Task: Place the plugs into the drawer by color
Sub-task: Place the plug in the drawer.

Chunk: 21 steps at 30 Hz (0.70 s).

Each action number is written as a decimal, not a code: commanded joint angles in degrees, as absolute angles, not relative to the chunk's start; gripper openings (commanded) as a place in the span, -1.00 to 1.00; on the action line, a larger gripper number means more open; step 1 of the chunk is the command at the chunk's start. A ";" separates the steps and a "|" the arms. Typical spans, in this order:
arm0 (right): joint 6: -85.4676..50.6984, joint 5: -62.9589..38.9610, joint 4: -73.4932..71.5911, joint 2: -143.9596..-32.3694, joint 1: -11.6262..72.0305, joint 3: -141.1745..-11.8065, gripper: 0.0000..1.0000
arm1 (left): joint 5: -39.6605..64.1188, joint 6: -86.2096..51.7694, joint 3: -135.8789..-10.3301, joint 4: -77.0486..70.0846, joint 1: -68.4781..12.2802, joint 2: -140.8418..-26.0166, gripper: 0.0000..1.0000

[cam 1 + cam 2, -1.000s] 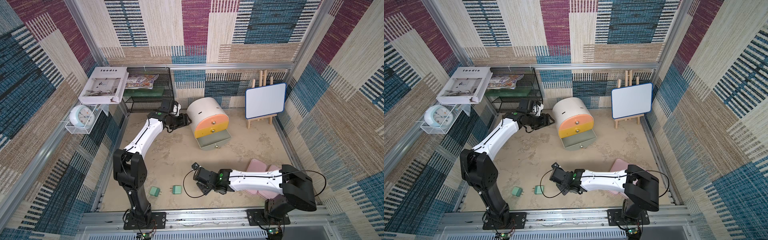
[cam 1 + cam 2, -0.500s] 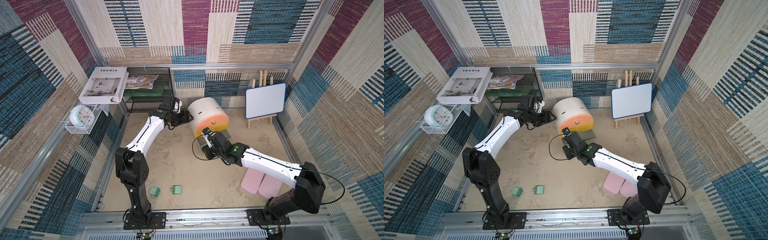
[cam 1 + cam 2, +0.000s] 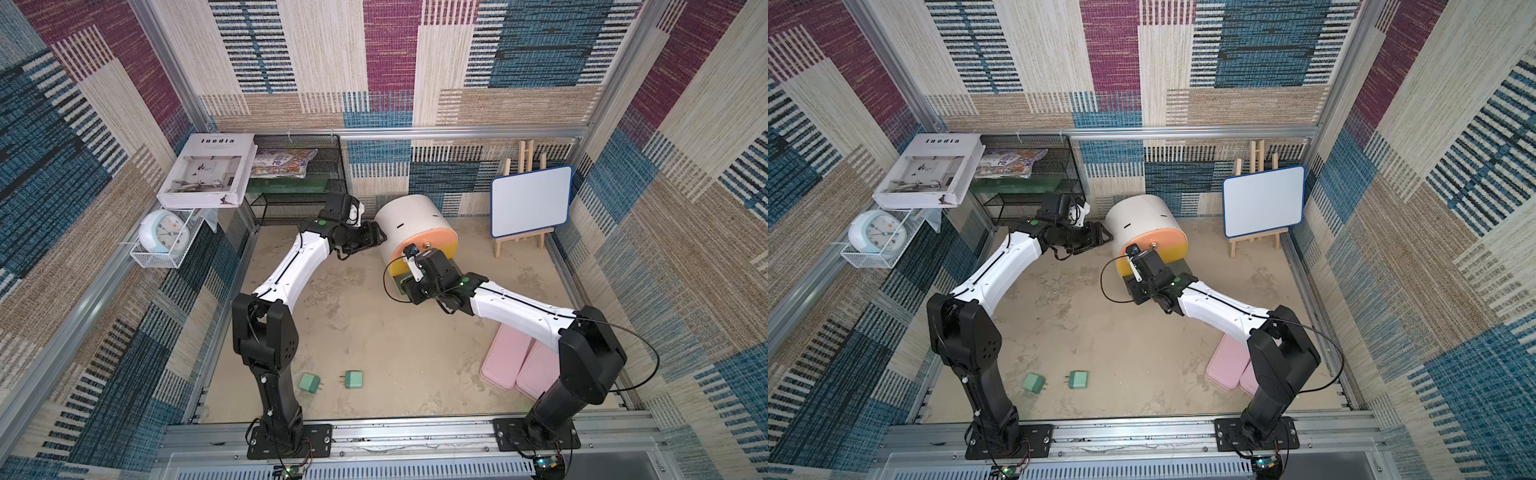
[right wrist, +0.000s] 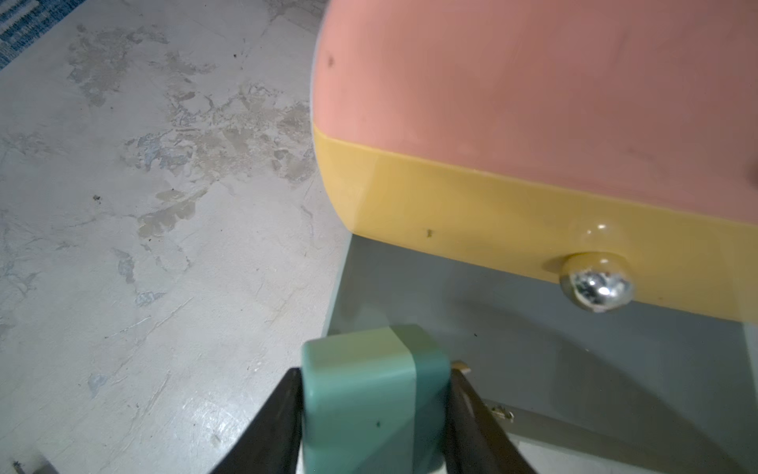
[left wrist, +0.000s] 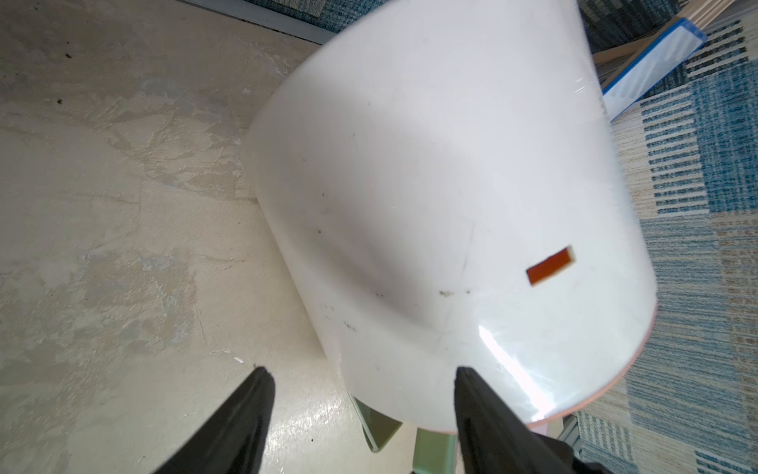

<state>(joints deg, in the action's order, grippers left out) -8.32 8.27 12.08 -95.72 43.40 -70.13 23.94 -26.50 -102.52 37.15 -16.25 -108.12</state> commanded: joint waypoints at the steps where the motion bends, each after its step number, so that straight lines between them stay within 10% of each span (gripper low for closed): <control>1: -8.03 7.51 8.67 -96.65 43.15 -70.71 -0.21 | 24.30 -25.75 -102.00 37.34 -16.26 -107.23 0.47; 21: -8.87 2.43 5.89 -101.16 42.45 -70.31 -0.11 | 24.28 -25.62 -100.11 36.39 -16.26 -105.83 0.47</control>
<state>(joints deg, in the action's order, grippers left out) -8.45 4.03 7.79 -100.84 42.52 -70.39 23.94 -26.33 -100.12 36.88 -16.25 -106.48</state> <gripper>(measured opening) 0.515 0.736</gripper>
